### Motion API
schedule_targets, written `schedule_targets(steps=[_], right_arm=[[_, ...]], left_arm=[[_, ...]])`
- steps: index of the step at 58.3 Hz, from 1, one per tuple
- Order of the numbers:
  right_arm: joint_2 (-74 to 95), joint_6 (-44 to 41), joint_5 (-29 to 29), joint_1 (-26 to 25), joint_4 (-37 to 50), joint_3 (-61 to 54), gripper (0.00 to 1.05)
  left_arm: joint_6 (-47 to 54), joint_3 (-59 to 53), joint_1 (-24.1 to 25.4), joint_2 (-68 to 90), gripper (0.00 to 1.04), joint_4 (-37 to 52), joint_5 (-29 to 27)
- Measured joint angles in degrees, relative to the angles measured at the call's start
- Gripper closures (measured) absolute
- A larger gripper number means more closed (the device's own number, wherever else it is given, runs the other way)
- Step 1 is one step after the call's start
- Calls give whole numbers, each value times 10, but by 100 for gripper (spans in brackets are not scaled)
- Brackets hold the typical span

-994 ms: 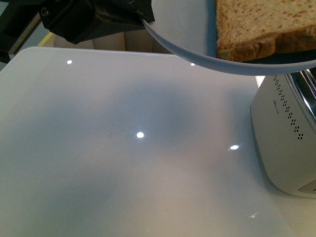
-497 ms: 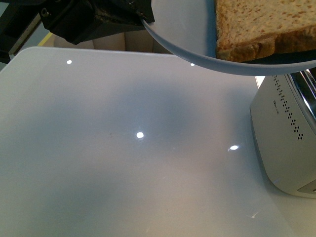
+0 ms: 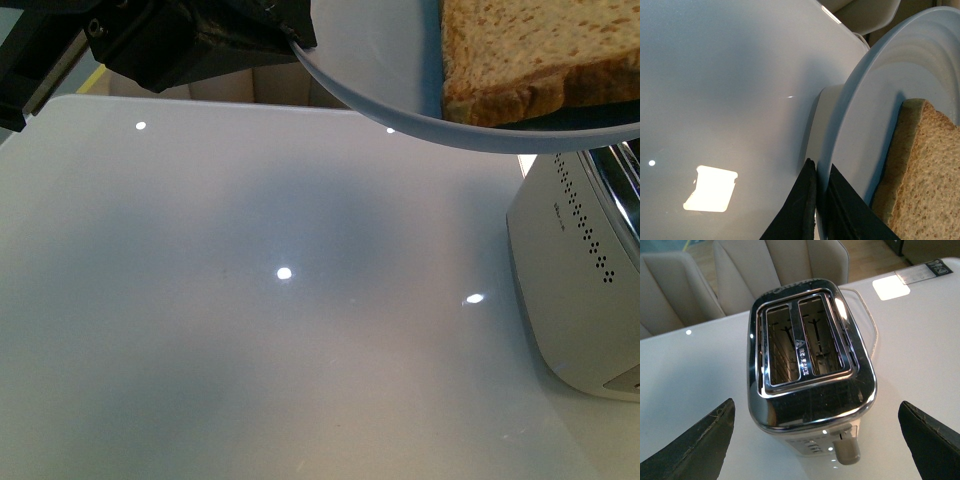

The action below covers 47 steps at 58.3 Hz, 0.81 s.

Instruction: Left arm holds plate, right arm toasts bread

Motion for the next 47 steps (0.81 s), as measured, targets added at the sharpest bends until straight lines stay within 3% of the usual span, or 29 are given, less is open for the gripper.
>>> schedule_targets(steps=[12,33,47], right_arm=[[117,56,-46,1,48,68,9],[239,237,-112,111,159,115,9],[296,323,-135,149,226,120,9]], left_arm=[[-1,0,0,0,102,0,0],[-1,0,0,0,102,0,0],[-1,0,0,0,102,0,0]])
